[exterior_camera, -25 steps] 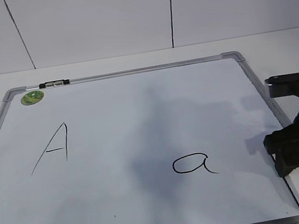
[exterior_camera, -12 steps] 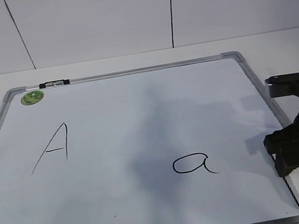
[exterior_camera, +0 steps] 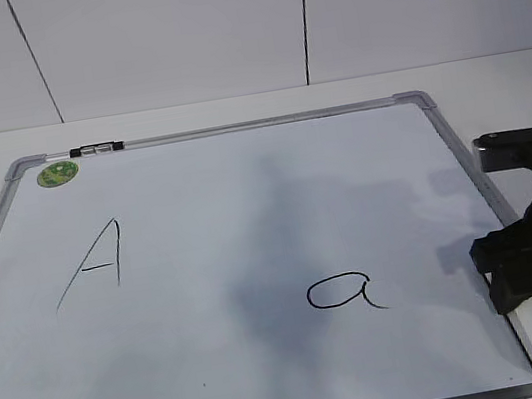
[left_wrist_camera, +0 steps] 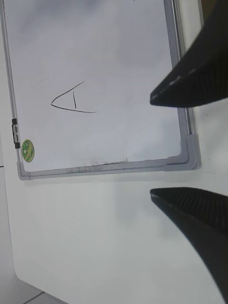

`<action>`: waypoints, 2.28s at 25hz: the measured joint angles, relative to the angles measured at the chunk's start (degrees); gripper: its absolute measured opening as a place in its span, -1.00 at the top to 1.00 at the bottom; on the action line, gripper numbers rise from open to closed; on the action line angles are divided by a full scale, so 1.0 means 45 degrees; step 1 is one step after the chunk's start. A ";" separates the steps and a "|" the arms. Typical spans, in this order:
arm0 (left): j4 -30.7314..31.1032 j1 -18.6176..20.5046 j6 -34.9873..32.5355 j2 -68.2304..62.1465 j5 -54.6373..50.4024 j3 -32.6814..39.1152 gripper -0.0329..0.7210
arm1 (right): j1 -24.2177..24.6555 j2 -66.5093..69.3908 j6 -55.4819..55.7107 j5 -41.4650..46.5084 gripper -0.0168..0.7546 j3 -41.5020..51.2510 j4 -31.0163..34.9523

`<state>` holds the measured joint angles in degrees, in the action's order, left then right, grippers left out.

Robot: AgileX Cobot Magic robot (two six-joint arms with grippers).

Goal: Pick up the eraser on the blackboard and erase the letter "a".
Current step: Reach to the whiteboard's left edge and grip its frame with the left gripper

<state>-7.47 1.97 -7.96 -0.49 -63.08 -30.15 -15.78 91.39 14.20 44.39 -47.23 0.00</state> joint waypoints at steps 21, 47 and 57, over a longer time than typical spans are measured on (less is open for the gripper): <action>0.0000 0.0000 0.0000 0.0000 0.0000 0.0000 -0.12 | -0.0049 -0.3994 0.0000 0.1760 -0.46 0.0022 0.0000; -0.0744 0.0000 0.0000 0.0000 0.0211 -0.0084 -0.13 | -0.0049 -0.5488 -0.0024 0.2501 -0.46 0.0022 0.0000; -0.1053 0.0102 0.0000 -0.3028 0.4890 -0.0550 -0.18 | -0.0049 -0.5488 -0.0048 0.2365 -0.46 0.0022 0.0000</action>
<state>-12.21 2.43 -7.96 -14.11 -41.08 -32.62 -16.00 66.70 13.98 55.03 -47.13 0.00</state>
